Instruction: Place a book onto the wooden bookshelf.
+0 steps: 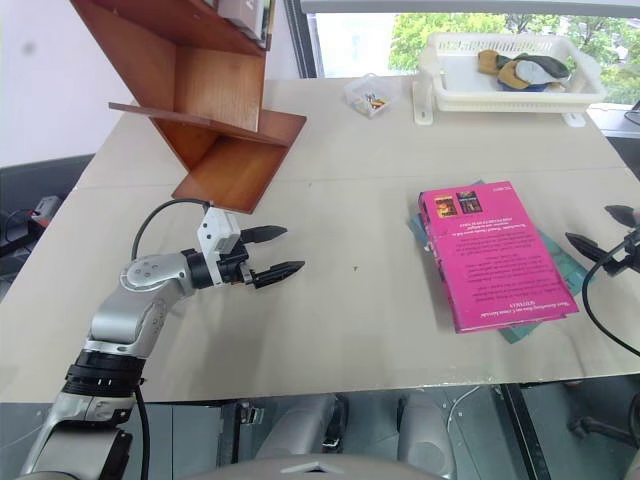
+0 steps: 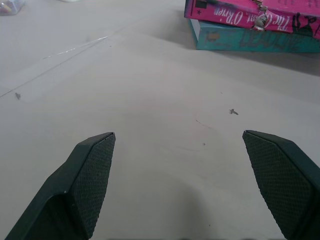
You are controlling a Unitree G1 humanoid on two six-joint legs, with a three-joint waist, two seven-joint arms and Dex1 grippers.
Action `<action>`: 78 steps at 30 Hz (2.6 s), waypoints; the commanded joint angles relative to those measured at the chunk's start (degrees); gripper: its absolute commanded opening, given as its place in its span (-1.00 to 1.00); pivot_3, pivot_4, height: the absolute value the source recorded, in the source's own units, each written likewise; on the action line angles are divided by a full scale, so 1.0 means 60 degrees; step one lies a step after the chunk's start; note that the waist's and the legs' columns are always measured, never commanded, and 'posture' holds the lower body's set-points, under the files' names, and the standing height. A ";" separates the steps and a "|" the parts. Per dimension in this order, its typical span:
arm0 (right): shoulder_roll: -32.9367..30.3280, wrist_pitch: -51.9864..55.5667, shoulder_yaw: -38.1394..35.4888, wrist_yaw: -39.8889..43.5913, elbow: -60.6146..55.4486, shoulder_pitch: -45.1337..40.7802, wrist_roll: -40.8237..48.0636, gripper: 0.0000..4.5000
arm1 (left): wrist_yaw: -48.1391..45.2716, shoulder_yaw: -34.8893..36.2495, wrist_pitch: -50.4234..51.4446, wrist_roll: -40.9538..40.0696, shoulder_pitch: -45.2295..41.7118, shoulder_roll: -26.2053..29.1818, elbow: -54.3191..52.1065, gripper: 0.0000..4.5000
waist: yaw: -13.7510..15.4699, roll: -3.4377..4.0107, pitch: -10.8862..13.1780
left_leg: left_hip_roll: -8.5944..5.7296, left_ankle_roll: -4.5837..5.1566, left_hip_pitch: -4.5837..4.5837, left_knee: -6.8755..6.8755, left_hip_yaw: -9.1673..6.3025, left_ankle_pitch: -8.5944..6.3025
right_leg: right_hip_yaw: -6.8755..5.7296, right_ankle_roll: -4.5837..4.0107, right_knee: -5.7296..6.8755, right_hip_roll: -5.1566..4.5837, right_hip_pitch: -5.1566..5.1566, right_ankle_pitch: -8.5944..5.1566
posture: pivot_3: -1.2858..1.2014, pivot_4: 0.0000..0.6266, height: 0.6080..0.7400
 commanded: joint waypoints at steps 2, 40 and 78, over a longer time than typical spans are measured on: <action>-0.0206 -0.0142 -0.0247 -0.0107 -0.0091 0.0074 0.0188 1.00 | -0.0138 0.0228 -0.0203 -0.0118 -0.0110 0.0129 -0.0309 0.98 | 0.0000 0.0000 0.0000 | 0.0000 0.0000 0.0000 0.0000 0.0000 0.0000 | 0.0000 0.0000 0.0000 0.0000 0.0000 0.0000 | 0.03 -0.52 1.00; -0.0235 -0.0191 -0.0201 -0.0440 -0.0091 0.0259 0.0062 1.00 | -0.0188 0.0253 -0.0357 -0.0098 -0.0285 0.0111 -0.0147 0.98 | 0.0005 -0.0001 0.0000 | 0.0002 0.0002 0.0000 0.0000 0.0008 -0.0001 | 0.0001 0.0000 0.0001 0.0001 -0.0003 0.0000 | 0.03 -0.52 1.00; 0.3128 0.3294 0.0821 -0.2020 -0.3368 0.1228 0.0355 1.00 | -0.3620 0.1178 0.0229 -0.2579 -0.0317 0.0852 -0.0390 0.98 | -0.0088 -0.0110 -0.0027 | 0.0110 0.0036 0.0111 -0.0019 0.0148 -0.0029 | 0.0174 -0.0044 0.0009 0.0126 -0.0002 0.0035 | 0.03 -0.52 1.00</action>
